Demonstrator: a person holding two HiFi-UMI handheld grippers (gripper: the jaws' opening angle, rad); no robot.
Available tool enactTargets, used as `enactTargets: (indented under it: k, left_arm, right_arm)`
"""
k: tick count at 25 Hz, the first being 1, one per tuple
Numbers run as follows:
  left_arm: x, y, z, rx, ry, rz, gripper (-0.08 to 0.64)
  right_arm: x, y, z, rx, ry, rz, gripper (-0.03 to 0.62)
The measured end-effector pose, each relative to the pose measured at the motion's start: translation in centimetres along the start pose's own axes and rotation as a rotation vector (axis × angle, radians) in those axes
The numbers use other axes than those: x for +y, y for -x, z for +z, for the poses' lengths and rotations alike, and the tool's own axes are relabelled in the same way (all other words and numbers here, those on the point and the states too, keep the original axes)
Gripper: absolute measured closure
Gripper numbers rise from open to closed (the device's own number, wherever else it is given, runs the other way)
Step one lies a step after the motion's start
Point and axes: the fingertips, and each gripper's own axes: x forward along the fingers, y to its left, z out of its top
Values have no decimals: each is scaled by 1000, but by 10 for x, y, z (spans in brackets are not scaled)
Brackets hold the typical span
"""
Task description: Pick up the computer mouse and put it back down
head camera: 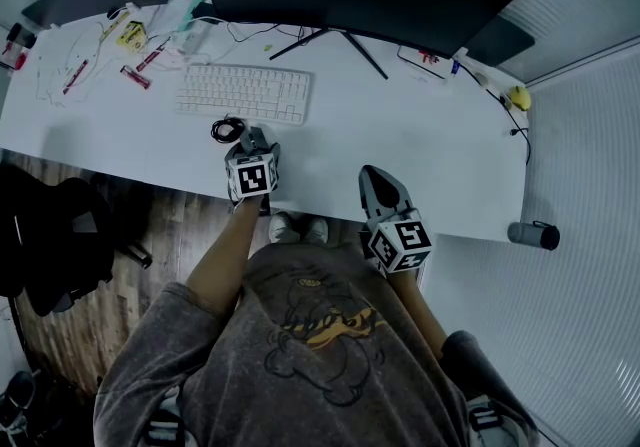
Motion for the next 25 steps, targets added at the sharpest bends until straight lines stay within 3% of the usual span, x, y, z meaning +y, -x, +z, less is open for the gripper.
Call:
enactTargets:
  k: [13, 25]
  left_arm:
    - [2, 7, -6, 28, -20, -13, 190]
    - [1, 34, 23, -101, -79, -48, 190]
  right_arm:
    - [-5, 4, -6, 8, -8, -17, 586]
    - [5, 0, -6, 9, 1, -1, 586]
